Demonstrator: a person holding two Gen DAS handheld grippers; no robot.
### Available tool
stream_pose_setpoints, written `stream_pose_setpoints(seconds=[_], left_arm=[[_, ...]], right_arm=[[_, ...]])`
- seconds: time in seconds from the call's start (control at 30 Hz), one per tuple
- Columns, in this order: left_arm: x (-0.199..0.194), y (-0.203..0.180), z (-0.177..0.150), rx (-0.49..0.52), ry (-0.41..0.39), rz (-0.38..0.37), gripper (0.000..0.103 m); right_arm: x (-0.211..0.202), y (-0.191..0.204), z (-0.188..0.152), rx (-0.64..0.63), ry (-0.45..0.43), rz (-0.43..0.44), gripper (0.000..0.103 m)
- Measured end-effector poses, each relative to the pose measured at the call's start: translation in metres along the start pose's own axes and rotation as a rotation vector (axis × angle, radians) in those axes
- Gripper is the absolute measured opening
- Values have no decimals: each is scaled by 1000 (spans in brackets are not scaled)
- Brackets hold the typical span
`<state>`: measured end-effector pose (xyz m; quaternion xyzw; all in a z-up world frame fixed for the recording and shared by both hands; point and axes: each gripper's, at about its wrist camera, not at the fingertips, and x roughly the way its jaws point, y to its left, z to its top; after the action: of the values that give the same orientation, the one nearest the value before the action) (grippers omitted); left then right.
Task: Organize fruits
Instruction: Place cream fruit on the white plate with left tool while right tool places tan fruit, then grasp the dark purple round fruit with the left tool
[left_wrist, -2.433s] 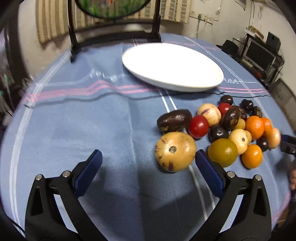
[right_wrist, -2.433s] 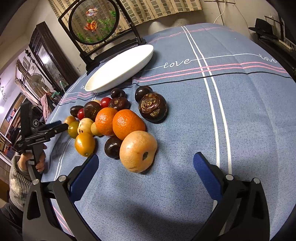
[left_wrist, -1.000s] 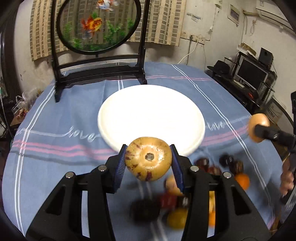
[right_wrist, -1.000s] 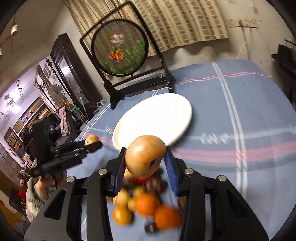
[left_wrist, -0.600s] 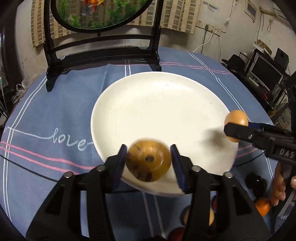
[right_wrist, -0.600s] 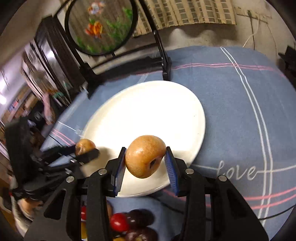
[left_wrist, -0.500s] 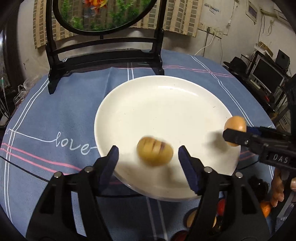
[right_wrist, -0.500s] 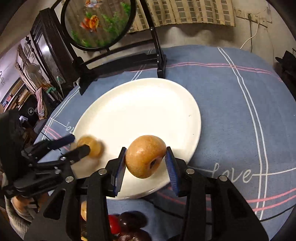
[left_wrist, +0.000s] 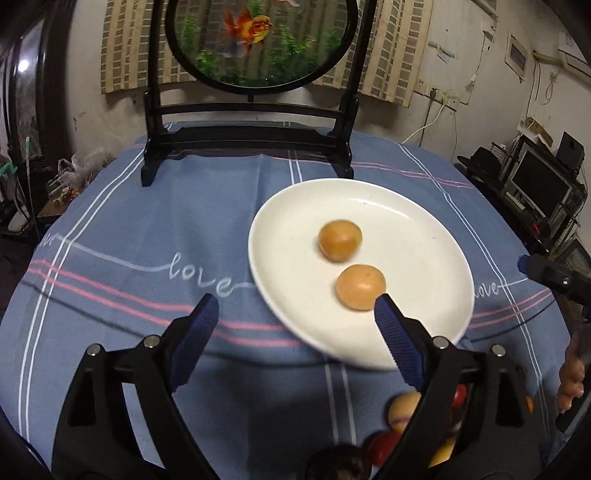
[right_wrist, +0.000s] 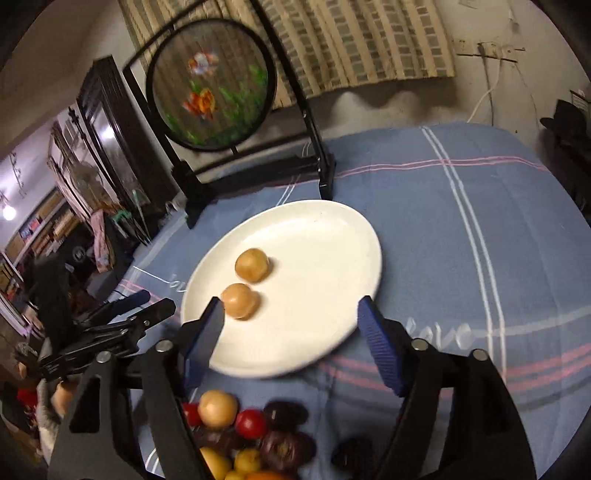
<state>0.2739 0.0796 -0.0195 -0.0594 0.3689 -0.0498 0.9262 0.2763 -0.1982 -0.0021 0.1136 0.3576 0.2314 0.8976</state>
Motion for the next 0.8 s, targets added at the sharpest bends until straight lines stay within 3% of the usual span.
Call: stream_pose_setpoints(seconds=[0.07, 0.2, 0.33, 0.47, 0.67, 0.8], left_arm=[[-12, 3, -18, 7, 8, -2, 90], [-31, 10, -47, 29, -11, 66, 93], [-43, 16, -71, 1, 23, -8, 94], [-44, -1, -89, 100, 55, -6, 94], [-31, -19, -98, 207, 118, 25, 98], [-25, -11, -93, 175, 110, 86, 101]], right_arm=[[-20, -8, -17, 24, -36, 13, 102], [-51, -27, -43, 62, -84, -41, 102], [-67, -47, -58, 148, -103, -33, 102], [-67, -56, -59, 191, -92, -26, 102], [-67, -55, -60, 192, -82, -31, 102], [-67, -55, -61, 194, -80, -26, 102]])
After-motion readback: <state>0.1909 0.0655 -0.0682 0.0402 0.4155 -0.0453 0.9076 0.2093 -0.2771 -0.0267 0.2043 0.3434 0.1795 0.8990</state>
